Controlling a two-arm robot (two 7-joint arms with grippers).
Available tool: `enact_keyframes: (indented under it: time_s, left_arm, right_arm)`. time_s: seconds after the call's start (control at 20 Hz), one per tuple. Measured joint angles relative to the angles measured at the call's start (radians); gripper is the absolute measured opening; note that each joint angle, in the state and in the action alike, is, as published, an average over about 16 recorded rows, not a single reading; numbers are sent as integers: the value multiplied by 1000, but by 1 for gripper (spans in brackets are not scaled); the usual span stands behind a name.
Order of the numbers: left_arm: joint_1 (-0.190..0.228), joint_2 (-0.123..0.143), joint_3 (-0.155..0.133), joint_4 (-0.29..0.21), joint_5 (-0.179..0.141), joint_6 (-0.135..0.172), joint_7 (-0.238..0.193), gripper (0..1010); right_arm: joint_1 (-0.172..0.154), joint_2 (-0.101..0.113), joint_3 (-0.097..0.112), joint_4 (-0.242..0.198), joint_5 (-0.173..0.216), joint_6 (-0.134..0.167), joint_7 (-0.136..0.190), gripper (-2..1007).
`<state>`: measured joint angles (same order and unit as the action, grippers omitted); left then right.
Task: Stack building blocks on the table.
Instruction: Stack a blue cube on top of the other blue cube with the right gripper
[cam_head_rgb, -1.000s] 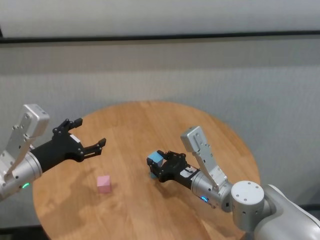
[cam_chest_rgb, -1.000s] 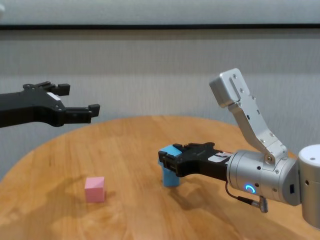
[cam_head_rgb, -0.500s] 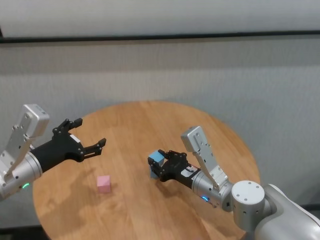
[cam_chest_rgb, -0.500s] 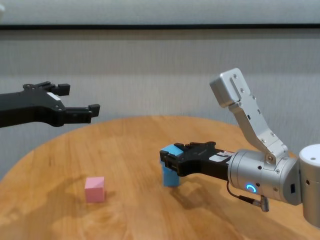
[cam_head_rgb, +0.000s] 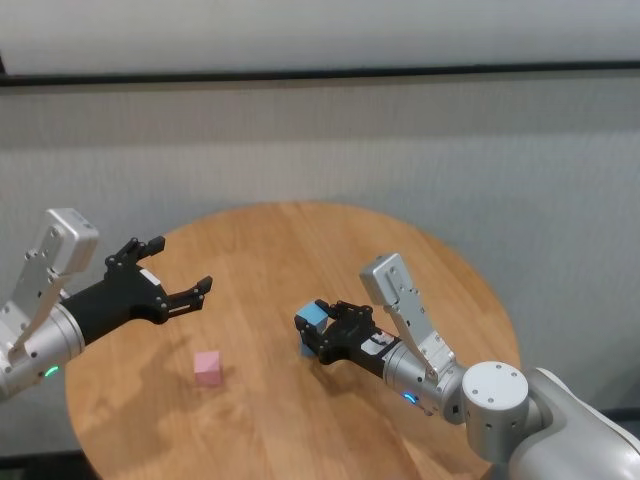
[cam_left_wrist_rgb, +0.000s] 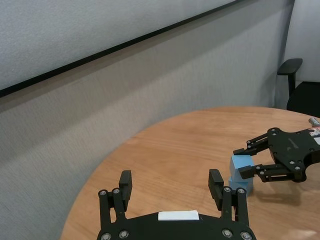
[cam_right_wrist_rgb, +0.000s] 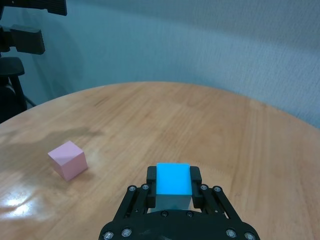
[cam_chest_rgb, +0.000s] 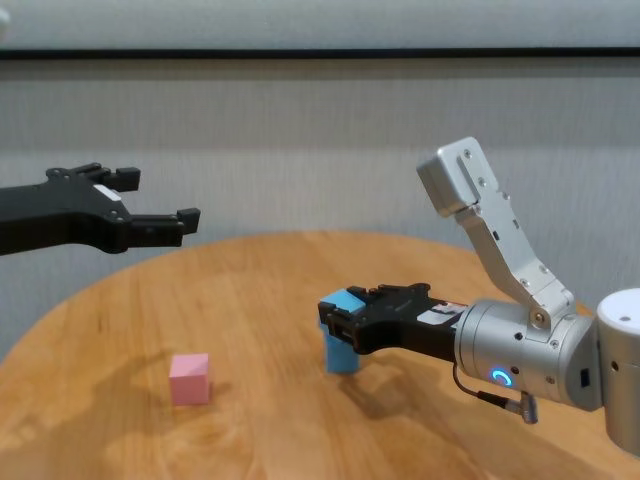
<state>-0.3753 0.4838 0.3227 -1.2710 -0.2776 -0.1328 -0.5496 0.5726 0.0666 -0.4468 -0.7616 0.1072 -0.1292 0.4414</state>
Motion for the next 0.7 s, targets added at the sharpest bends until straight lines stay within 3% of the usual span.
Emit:
enact_keyframes:
  time_s: [0.45,0.7]
  left_arm:
    - [0,0,0,0,0,0,0,1003]
    - [0,0,0,0,0,0,0,1003]
  right_arm:
    - [2,-1,-1,6,-6,-3,0,379]
    - [3,-2,1,10,-6,-5,2,434]
